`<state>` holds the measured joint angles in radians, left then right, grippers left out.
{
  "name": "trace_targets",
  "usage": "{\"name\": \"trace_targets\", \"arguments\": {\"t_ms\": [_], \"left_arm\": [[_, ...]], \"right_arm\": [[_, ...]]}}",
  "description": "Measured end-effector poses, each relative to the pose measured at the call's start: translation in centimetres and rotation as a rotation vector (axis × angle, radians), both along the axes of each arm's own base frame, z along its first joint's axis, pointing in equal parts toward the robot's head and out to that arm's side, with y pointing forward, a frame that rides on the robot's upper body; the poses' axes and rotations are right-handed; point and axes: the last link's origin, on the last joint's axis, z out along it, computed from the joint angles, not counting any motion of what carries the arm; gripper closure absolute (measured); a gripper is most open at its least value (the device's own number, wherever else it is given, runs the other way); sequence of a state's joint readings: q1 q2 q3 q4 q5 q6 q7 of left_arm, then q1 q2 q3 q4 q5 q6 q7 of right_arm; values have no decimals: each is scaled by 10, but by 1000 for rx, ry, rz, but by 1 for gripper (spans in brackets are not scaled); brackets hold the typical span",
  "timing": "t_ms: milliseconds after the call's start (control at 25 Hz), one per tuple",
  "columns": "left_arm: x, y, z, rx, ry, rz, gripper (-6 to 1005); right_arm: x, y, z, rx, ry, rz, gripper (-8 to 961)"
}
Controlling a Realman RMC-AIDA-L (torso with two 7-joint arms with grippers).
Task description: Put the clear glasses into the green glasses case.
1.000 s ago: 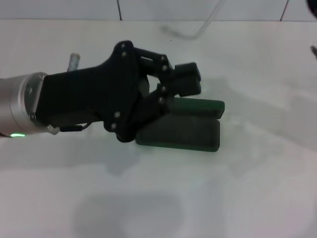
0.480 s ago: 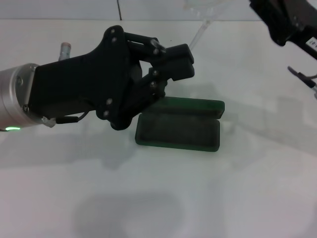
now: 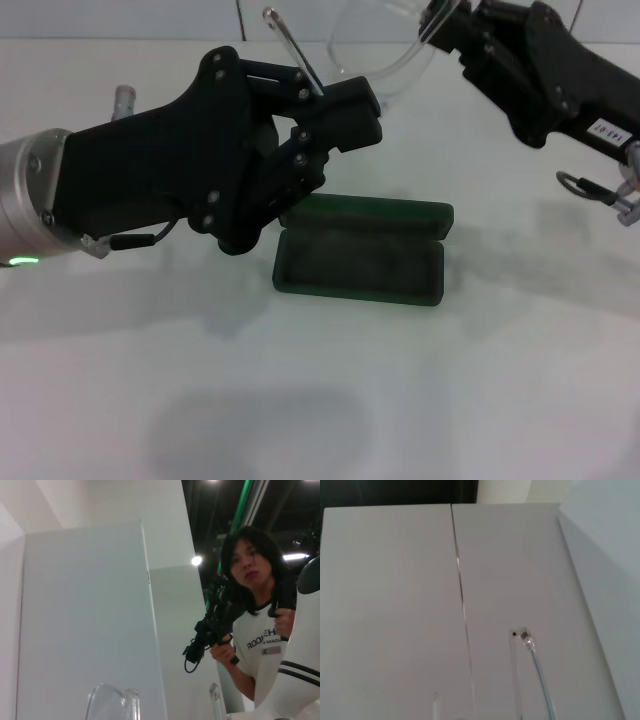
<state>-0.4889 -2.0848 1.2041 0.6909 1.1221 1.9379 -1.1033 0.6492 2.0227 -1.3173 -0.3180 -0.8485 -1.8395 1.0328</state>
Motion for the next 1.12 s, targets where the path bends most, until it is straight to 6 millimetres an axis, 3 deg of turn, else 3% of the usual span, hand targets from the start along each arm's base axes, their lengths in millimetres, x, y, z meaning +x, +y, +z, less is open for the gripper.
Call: {"name": "trace_targets", "arguments": {"t_ms": [1120], "left_arm": [[-3,3,0,-2,-16,36,920]], "right_arm": [[1,-11,-25,-103,-132,48,904]]}}
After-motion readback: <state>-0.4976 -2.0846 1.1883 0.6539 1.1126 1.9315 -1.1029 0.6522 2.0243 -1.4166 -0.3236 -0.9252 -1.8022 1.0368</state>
